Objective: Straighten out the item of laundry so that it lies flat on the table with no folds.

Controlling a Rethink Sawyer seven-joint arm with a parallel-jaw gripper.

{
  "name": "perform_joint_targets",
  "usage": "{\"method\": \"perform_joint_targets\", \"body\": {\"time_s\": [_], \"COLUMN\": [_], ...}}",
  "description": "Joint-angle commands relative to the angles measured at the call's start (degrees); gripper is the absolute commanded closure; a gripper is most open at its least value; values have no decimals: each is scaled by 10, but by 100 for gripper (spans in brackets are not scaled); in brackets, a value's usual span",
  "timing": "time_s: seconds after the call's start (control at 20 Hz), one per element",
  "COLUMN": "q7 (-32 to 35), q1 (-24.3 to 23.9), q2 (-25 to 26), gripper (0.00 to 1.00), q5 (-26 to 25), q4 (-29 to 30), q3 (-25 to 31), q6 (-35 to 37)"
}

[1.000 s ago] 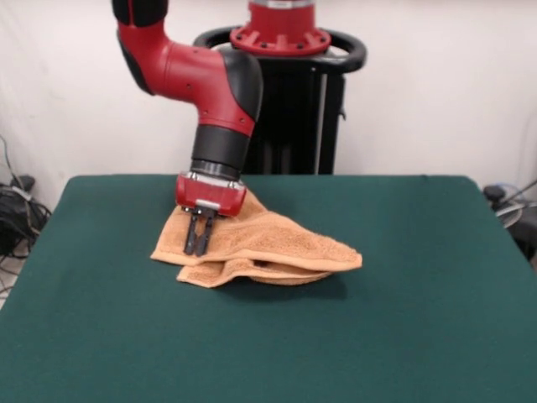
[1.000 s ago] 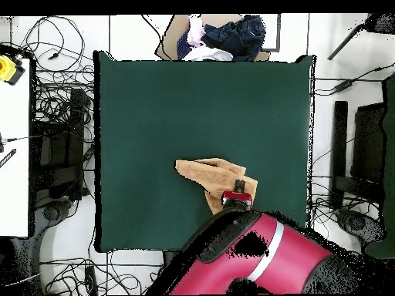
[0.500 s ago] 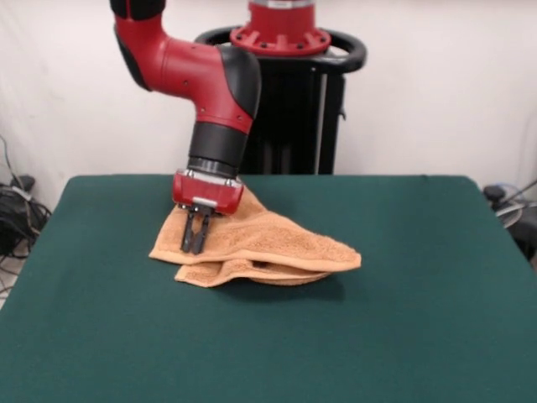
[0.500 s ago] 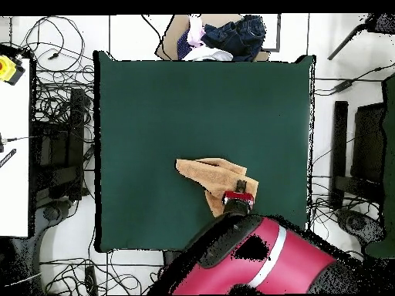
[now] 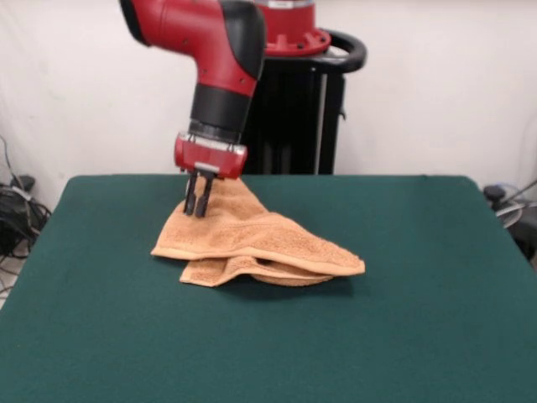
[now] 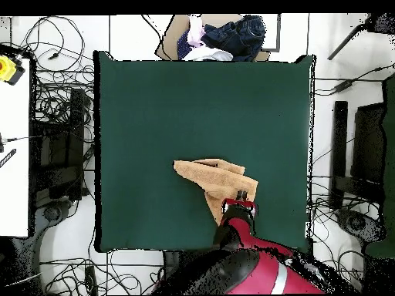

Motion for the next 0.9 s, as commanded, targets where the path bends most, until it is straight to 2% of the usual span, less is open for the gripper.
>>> {"method": "perform_joint_targets", "body": {"time_s": [0.05, 0.45, 0.65, 0.7, 0.9], "q7": [104, 108, 118, 121, 129], "q1": [24, 15, -5, -11, -27], "q2": [-75, -90, -90, -90, -90], "gripper": [100, 100, 100, 0, 0], "q5": [32, 19, 1, -6, -2], "q4": [19, 14, 15, 14, 16], "q3": [18, 30, 45, 51, 68], "q6": [88, 112, 86, 76, 88]}}
